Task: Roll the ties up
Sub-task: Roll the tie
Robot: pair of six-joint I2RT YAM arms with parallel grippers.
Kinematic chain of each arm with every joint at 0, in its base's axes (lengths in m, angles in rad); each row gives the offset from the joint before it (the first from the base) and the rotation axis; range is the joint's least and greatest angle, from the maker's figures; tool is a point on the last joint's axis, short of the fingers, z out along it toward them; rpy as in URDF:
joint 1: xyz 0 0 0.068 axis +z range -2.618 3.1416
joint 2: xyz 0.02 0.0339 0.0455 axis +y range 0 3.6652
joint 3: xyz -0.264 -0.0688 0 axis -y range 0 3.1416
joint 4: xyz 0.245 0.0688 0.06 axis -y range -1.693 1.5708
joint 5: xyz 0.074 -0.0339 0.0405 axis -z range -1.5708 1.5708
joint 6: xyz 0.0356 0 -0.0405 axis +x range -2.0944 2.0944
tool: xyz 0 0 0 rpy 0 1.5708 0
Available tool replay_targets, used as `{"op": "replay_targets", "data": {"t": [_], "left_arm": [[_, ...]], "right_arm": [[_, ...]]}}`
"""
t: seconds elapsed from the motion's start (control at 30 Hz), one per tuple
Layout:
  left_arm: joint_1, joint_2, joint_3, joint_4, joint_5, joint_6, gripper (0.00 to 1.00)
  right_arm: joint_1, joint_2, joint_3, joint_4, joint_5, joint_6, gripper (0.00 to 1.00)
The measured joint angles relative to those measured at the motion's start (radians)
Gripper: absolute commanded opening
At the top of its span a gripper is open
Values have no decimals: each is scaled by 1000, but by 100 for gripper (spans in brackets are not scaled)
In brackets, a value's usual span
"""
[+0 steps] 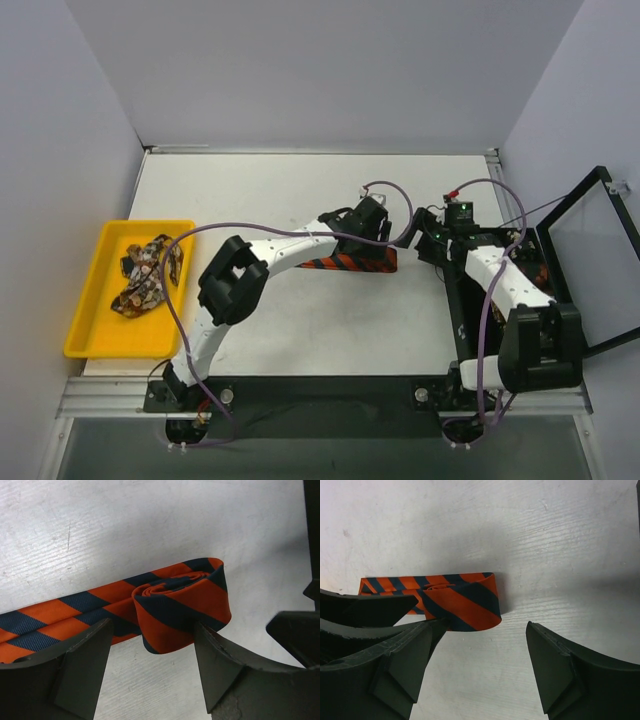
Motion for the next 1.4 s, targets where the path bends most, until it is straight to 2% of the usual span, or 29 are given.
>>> {"op": "replay_targets", "data": {"t": [0.2, 0.43, 1.07, 1.2, 1.3, 1.4], "left_arm": [[10, 9, 0, 4, 2, -16, 71], [68, 9, -67, 27, 47, -59, 64], [127, 8, -119, 82, 151, -106, 63], [137, 8, -119, 83, 171, -116, 63], [144, 8, -119, 82, 181, -127, 63], [149, 8, -119, 82, 191, -133, 62]], "right_arm": [[0, 101, -27, 76, -15, 29, 76], [0, 197, -38, 160, -70, 47, 74], [7, 376, -35, 463, -298, 92, 74], [8, 410, -32, 519, -339, 97, 65], [7, 430, -31, 545, -362, 98, 63], [7, 446, -31, 566, -379, 97, 50]]}}
